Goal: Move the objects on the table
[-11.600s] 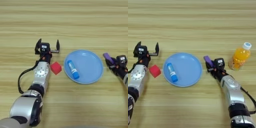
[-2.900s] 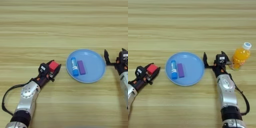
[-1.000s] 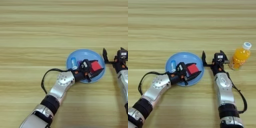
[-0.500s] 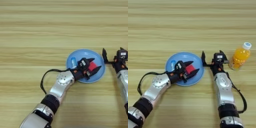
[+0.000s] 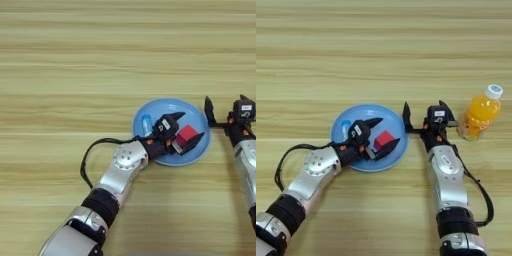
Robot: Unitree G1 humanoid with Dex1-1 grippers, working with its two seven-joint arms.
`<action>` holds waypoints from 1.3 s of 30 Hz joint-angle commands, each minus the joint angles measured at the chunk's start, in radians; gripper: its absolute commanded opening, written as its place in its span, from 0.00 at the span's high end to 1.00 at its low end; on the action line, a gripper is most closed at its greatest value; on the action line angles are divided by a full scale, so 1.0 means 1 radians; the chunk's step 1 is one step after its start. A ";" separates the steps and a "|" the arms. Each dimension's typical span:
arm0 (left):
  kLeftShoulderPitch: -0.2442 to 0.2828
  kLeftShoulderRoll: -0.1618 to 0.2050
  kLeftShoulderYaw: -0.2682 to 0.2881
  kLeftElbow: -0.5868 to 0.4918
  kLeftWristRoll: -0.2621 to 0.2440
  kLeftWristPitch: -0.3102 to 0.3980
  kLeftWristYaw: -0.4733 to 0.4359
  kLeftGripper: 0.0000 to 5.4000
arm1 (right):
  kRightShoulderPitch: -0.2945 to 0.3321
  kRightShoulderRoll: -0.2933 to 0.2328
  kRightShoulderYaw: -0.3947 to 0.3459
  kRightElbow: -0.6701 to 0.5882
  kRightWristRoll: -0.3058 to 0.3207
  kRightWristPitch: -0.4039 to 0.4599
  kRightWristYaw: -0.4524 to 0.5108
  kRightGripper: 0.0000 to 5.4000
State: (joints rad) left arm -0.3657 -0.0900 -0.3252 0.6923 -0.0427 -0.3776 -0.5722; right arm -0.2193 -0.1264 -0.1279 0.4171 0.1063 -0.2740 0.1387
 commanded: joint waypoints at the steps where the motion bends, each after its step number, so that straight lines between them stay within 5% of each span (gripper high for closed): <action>1: 0.000 -0.018 0.008 0.000 0.008 -0.006 0.002 0.17 | 0.001 0.002 0.000 -0.014 -0.001 -0.002 -0.001 0.00; 10: 0.011 -0.028 0.029 -0.029 -0.023 -0.023 -0.011 0.00 | 0.002 0.000 -0.001 -0.015 0.000 0.000 0.000 0.00; 29: 0.016 -0.049 0.102 -0.067 -0.096 -0.068 0.019 0.00 | 0.008 -0.002 0.000 -0.020 -0.001 0.002 0.002 0.00; 39: 0.013 -0.017 0.190 -0.064 -0.094 -0.121 0.121 0.00 | 0.008 -0.004 -0.001 -0.018 0.000 0.001 0.004 0.00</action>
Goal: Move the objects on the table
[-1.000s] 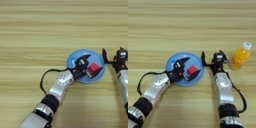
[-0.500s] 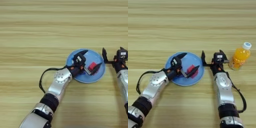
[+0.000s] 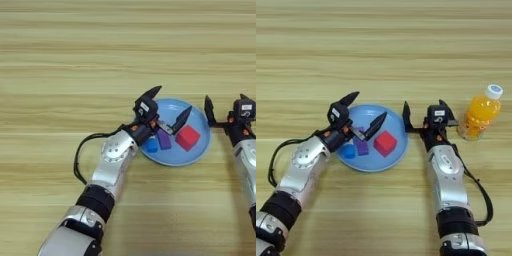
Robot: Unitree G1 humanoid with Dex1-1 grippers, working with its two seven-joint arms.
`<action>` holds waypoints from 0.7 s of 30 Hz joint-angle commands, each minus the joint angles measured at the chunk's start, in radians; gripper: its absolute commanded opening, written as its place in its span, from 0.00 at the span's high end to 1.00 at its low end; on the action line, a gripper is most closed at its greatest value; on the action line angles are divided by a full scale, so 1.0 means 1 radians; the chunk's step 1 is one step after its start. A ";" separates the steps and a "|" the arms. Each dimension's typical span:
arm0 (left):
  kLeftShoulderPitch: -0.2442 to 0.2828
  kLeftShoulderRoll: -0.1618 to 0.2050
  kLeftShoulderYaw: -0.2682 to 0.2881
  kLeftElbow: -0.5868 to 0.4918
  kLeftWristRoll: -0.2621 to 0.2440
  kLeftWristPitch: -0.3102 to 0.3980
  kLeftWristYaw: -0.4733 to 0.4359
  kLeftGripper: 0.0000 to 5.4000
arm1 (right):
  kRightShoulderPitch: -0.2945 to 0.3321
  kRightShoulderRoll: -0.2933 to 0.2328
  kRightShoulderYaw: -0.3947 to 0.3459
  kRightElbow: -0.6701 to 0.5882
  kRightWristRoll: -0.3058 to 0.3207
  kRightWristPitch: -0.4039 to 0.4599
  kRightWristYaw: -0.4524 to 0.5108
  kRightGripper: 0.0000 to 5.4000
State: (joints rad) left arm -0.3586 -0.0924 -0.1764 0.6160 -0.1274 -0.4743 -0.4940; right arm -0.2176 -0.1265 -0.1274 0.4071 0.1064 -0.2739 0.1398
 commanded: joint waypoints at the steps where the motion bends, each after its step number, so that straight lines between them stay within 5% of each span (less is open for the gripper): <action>1: -0.006 -0.006 0.062 0.029 -0.008 -0.034 0.064 0.00 | 0.006 -0.004 -0.002 -0.008 0.000 0.001 0.003 0.00; 9: -0.068 0.051 0.201 0.126 -0.022 -0.098 0.168 0.00 | 0.010 -0.004 -0.002 -0.013 -0.001 0.002 0.002 0.00; 21: -0.163 0.113 0.283 0.360 0.009 -0.202 0.253 0.00 | 0.015 -0.011 -0.007 -0.016 0.003 0.001 0.008 0.00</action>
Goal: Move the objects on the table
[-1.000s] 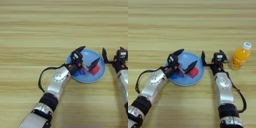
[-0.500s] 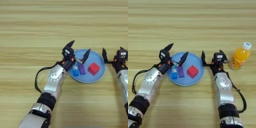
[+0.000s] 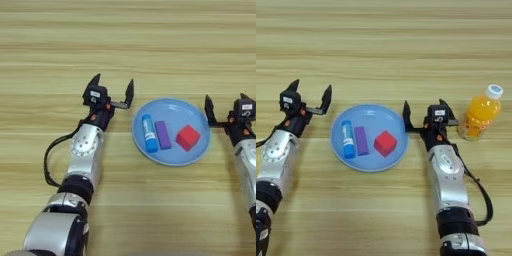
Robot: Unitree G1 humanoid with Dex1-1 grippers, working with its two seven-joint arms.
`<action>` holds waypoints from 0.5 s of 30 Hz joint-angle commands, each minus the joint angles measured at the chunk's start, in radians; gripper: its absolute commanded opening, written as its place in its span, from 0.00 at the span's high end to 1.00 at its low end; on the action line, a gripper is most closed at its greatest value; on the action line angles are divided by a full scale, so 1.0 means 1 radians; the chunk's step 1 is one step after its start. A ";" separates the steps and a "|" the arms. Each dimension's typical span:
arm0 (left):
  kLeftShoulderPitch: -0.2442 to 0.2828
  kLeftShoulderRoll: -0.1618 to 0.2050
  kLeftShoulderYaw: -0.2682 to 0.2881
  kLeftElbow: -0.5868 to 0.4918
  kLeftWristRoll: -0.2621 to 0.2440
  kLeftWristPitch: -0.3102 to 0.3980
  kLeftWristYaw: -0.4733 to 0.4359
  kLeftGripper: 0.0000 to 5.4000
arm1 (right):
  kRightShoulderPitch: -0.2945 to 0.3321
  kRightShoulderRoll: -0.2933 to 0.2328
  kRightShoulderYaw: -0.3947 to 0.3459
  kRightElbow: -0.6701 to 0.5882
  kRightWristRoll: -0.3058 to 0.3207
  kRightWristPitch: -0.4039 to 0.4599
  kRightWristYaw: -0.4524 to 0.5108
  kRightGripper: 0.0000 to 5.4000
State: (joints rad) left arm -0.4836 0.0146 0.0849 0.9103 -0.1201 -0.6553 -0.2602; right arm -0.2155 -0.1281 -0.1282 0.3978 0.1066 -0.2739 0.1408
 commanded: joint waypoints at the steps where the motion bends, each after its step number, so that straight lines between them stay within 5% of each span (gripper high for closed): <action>1: -0.044 0.006 0.026 0.080 0.002 -0.029 0.026 0.00 | 0.014 -0.011 -0.007 -0.006 0.004 0.000 0.008 0.00; 15: -0.065 0.014 0.054 0.168 0.029 -0.090 0.108 0.00 | 0.090 -0.025 0.011 -0.163 0.006 0.021 0.044 0.00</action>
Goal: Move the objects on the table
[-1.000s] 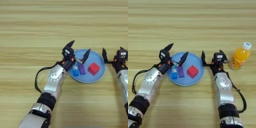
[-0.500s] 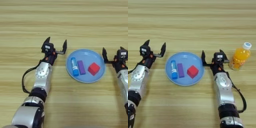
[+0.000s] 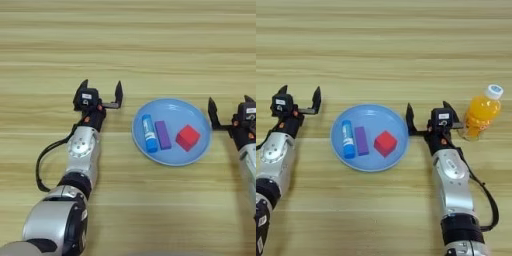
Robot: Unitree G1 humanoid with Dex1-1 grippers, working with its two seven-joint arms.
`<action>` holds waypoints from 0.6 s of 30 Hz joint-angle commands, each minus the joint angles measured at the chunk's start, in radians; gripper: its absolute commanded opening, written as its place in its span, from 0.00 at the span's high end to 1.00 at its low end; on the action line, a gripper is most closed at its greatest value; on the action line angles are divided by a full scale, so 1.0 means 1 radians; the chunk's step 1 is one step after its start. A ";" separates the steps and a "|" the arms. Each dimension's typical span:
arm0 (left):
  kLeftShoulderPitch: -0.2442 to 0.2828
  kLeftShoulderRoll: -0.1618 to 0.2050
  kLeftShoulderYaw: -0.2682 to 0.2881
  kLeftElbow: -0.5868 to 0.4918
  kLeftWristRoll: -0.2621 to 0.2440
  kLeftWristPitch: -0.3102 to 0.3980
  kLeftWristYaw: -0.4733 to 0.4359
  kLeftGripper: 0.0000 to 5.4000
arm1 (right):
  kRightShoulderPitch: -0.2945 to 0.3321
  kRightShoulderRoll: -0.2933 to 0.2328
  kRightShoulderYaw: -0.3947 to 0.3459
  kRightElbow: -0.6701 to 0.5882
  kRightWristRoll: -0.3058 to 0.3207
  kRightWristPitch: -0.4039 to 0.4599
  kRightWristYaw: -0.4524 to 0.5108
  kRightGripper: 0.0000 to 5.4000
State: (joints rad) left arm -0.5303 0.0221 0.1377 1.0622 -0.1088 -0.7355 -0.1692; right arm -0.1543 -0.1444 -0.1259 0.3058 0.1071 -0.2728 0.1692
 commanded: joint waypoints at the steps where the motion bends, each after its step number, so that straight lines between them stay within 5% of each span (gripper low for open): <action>1: -0.017 0.006 0.001 0.015 0.019 -0.012 0.019 0.00 | 0.038 -0.010 0.011 -0.093 0.006 0.026 0.019 0.00; 12: -0.016 0.004 0.002 0.023 0.039 -0.018 0.044 0.00 | 0.117 -0.042 0.045 -0.280 0.045 0.132 0.116 0.00; 18: -0.018 0.008 0.000 0.026 0.044 -0.017 0.052 0.00 | 0.179 -0.069 0.140 -0.381 0.058 0.230 0.223 0.00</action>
State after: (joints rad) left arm -0.5304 0.0226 0.1400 1.0773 -0.0770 -0.7520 -0.1221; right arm -0.0005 -0.1973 -0.0275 -0.0387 0.1688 -0.0858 0.3596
